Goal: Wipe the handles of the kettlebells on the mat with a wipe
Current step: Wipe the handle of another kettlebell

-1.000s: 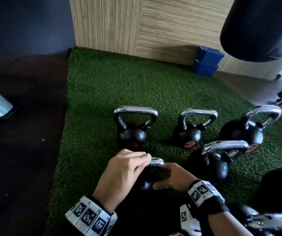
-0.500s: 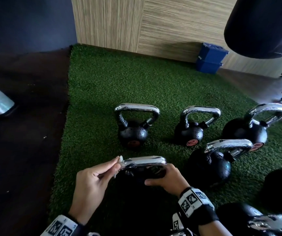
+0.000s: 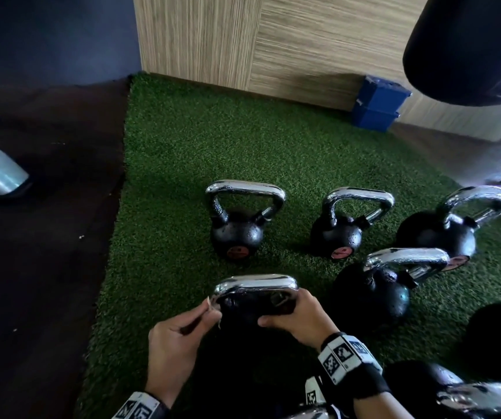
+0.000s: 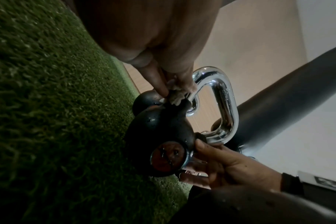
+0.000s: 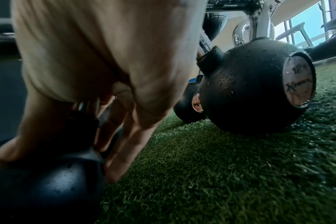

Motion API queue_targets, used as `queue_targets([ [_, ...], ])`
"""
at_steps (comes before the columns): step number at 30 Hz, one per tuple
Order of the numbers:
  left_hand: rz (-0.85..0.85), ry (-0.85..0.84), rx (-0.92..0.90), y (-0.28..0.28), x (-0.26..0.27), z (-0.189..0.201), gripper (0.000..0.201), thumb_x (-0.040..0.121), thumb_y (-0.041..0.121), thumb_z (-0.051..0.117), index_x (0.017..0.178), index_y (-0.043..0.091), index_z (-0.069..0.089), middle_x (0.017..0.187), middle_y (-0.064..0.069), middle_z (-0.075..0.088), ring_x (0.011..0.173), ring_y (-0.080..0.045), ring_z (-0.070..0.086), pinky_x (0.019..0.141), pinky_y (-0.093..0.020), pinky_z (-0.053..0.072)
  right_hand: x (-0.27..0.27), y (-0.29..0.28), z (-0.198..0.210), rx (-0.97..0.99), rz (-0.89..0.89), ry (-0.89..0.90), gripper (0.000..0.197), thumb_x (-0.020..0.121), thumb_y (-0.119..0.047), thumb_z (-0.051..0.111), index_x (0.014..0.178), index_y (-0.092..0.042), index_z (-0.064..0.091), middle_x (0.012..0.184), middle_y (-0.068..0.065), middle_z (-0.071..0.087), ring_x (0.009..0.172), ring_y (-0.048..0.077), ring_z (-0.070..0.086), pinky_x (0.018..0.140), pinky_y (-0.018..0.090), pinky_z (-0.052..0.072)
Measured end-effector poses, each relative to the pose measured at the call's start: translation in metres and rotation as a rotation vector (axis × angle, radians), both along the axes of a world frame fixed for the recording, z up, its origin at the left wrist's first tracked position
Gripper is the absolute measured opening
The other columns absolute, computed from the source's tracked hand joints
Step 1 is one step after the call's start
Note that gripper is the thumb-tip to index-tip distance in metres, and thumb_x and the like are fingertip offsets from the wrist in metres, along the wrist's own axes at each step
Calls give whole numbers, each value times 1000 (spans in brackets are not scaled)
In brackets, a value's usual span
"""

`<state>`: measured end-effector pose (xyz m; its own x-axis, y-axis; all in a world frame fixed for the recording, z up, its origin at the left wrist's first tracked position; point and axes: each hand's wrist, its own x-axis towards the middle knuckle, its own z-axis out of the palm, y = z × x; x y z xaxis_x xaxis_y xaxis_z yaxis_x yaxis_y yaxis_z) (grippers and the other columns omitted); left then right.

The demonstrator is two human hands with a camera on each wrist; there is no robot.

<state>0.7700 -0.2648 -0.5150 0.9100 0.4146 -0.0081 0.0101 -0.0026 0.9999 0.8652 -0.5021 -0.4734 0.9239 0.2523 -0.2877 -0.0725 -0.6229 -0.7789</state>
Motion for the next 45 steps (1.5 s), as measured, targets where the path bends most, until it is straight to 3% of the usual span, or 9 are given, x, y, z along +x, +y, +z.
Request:
queue_targets([
  [5,3,2,146,-2,7,5,36,75,48,77,106,30,80,103,20,78,100,8,71,87,-9,53,-8,-14,8,-62,35,-44,37,57,-30,97,82,-32,70,79,-21,75,75,-7,69,70,12,51],
  [9,-29,-28,298,-2,38,19,32,84,44,75,111,28,80,101,27,74,94,17,67,82,-5,51,-5,-23,28,-136,250,-173,19,71,-5,81,67,-16,66,63,-10,61,62,-6,53,59,25,45],
  [13,-105,-55,413,-16,76,30,22,88,29,80,109,22,81,100,22,76,92,22,64,85,1,45,-4,-17,38,-203,424,-178,22,71,16,63,76,-1,76,76,-5,71,69,-6,58,67,6,39],
  [16,-195,-66,375,-26,95,34,22,88,22,81,110,19,81,91,33,71,90,19,66,85,1,47,-5,-13,42,-200,469,-140,21,77,13,65,87,0,79,90,8,77,77,-4,60,71,6,42],
  [21,-430,53,41,-15,94,24,32,92,5,74,123,14,74,116,8,77,113,-4,69,107,-28,51,14,-11,40,-30,307,15,28,84,-12,79,76,-39,78,65,-16,71,62,-4,61,65,18,51],
  [24,-354,51,84,-15,87,17,33,86,9,81,114,25,78,106,12,79,107,-3,72,102,-22,52,23,0,36,123,124,34,13,76,-27,85,86,-32,79,74,-9,74,66,3,66,64,24,56],
  [28,-214,-45,262,-27,91,28,29,79,16,88,104,28,81,87,29,75,90,9,72,85,-5,51,27,3,23,266,52,192,42,57,-21,87,97,-20,75,88,4,76,73,11,69,65,25,55],
  [36,-243,-83,198,-29,95,48,24,82,16,86,105,22,82,100,13,80,98,4,73,87,-9,53,19,-1,6,375,30,407,37,82,-5,79,115,-21,75,102,1,76,81,16,72,66,29,59],
  [45,-462,-202,187,-16,80,83,27,81,33,84,107,26,82,106,16,79,107,0,72,96,-13,51,15,-4,9,417,68,343,33,85,-9,78,114,-24,77,96,5,77,81,19,73,65,29,59],
])
